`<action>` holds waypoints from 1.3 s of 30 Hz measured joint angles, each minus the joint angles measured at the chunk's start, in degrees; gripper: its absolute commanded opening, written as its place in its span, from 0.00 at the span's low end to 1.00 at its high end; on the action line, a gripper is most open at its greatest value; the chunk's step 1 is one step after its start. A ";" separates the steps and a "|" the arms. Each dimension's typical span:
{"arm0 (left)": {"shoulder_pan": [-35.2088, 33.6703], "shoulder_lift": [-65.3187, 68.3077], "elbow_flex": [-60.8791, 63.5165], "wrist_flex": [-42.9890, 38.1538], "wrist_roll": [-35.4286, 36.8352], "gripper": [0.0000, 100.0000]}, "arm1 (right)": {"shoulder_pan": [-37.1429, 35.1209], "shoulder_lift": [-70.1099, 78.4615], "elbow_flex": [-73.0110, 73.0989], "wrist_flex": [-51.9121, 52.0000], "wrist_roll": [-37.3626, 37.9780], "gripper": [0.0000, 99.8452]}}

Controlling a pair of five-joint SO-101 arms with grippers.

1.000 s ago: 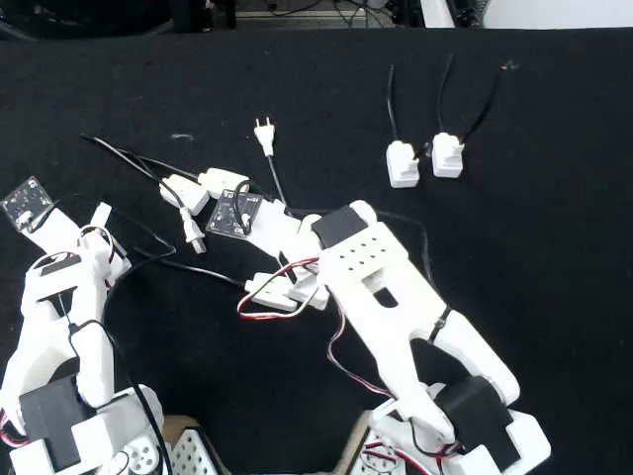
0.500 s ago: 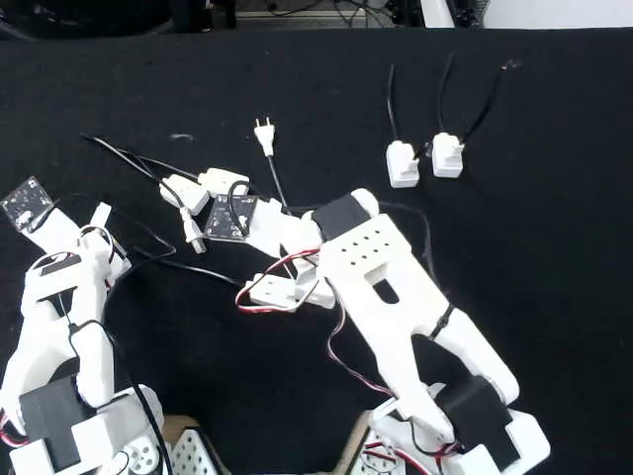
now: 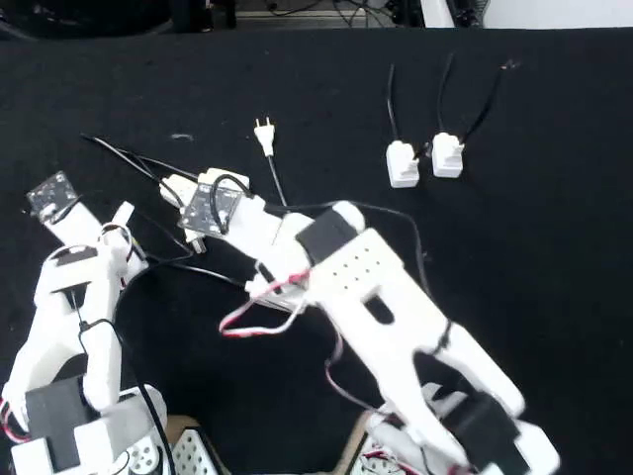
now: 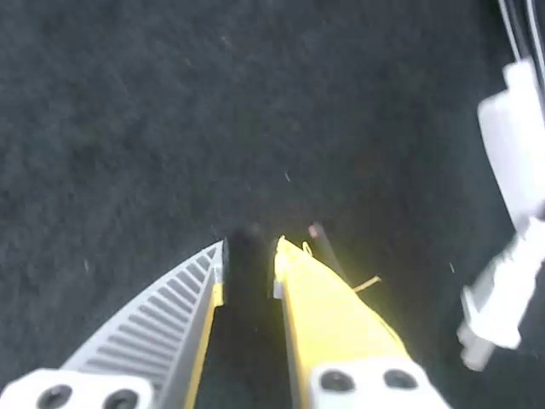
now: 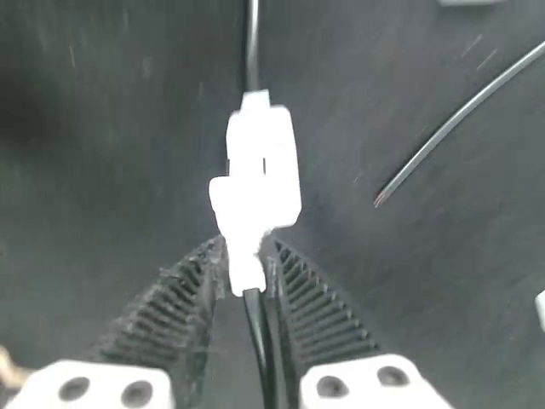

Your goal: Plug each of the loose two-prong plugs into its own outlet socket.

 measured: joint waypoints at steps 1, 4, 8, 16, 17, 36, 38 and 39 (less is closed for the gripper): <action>0.18 -0.88 -1.05 2.73 0.00 0.11 | -0.09 -1.67 1.41 -1.76 -0.26 0.01; 0.26 -4.84 -2.46 8.44 0.00 0.11 | -0.53 -3.96 5.80 -5.89 -0.88 0.01; 0.79 -11.16 -2.46 9.32 0.00 0.11 | -0.70 -4.75 11.25 -12.84 -3.43 0.01; 8.44 -24.09 7.56 5.19 -2.64 0.11 | -1.23 -4.75 14.07 -20.31 -8.79 0.01; 9.49 -25.41 8.53 4.40 -2.64 0.11 | -1.76 -5.01 14.42 -21.19 -9.76 0.01; 21.71 -51.69 22.07 3.25 -4.57 0.11 | -6.68 -23.47 30.51 -33.85 -15.12 0.01; 22.59 -52.66 22.51 3.25 -5.71 0.11 | -7.47 -23.47 30.51 -34.81 -15.38 0.01; 22.86 -53.01 22.68 3.25 -5.98 0.11 | -8.26 -23.47 30.68 -34.90 -15.38 0.01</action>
